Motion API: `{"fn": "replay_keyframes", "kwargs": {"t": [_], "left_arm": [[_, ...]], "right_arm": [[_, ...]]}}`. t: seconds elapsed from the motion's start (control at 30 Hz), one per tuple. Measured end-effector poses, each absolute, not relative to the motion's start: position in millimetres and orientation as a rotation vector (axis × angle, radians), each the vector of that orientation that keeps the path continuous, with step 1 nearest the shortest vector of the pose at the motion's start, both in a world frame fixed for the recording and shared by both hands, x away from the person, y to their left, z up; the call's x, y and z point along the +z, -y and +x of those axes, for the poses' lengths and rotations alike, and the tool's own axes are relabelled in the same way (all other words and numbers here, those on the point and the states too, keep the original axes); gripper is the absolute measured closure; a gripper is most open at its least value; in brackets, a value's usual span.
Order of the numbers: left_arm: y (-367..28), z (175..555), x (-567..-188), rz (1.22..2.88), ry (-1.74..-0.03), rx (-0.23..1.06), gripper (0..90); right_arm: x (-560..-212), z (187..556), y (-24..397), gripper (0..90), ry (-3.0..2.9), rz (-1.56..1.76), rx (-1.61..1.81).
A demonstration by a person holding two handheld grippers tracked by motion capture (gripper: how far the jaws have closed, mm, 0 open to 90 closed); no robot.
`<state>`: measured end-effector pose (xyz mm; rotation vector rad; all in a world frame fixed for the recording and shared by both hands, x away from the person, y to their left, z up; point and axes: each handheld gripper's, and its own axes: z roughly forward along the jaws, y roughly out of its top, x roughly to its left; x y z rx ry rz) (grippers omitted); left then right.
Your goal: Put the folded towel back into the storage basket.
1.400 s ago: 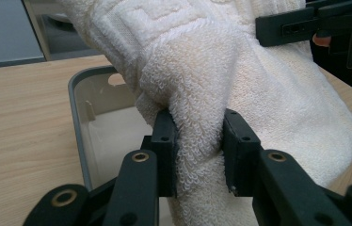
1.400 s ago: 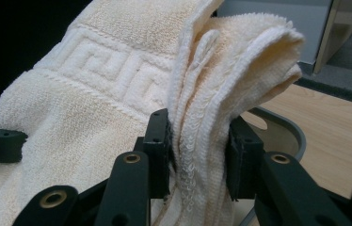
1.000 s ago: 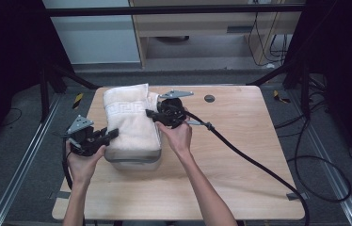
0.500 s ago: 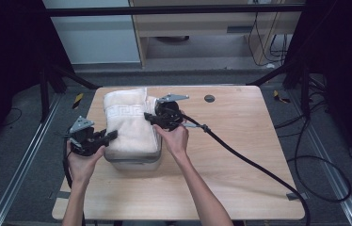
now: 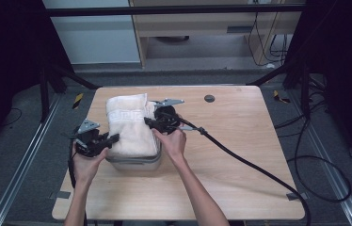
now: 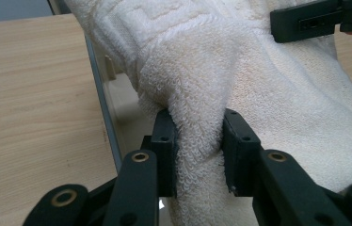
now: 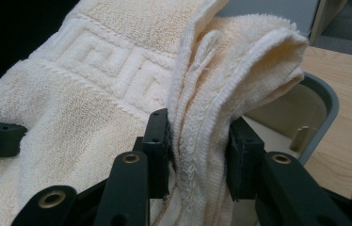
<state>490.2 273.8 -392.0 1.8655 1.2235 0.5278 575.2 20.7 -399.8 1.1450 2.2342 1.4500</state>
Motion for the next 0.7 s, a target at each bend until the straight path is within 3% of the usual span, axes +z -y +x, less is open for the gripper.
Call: {"fn": "replay_keyframes", "kwargs": {"t": [0.7], "left_arm": [[-266, 499, -413, 1.932, -1.263, 0.547, 68.1]], "right_arm": [[-420, 576, -28, 64.1, -2.267, 1.162, 1.322]]}}
